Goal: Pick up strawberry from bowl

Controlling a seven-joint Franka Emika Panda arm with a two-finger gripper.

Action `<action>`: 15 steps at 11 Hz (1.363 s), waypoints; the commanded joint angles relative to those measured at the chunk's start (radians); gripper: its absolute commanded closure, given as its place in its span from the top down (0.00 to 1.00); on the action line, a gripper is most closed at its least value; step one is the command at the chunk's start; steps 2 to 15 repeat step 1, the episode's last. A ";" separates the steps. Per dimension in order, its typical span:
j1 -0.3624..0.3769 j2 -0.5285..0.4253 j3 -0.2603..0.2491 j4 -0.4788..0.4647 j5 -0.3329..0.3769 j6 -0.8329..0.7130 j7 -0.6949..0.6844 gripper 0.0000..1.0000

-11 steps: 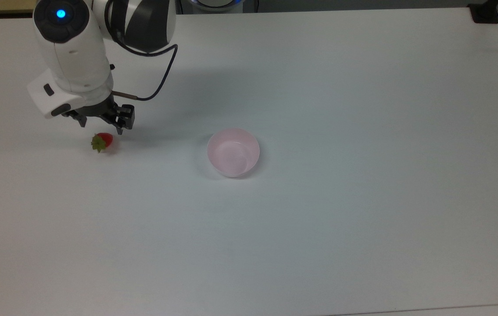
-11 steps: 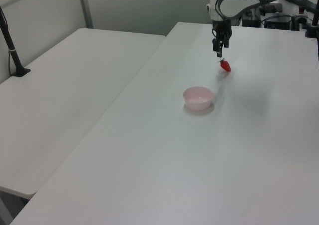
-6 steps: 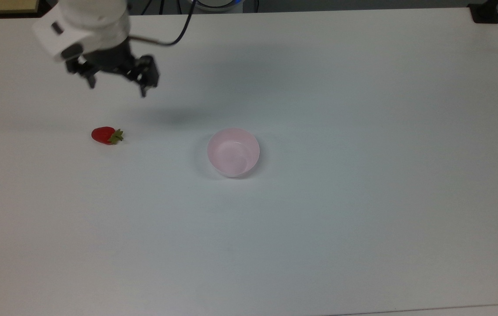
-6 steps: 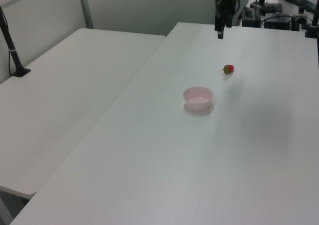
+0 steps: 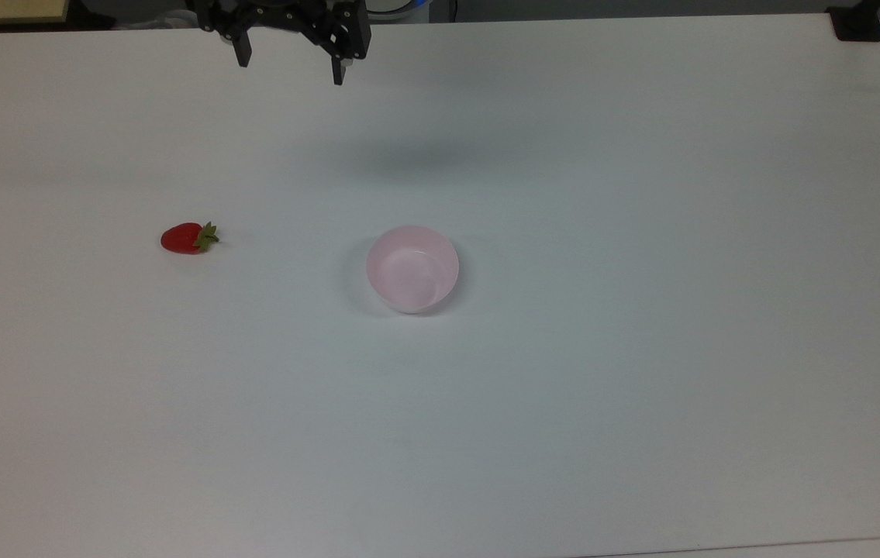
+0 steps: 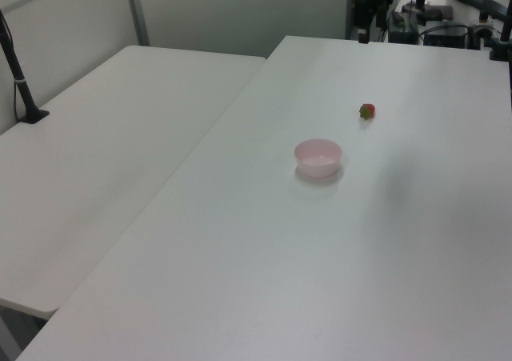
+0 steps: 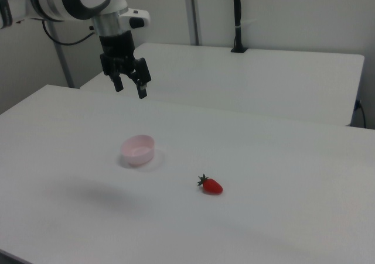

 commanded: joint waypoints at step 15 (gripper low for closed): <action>0.030 -0.049 -0.025 -0.059 0.022 -0.005 0.025 1.00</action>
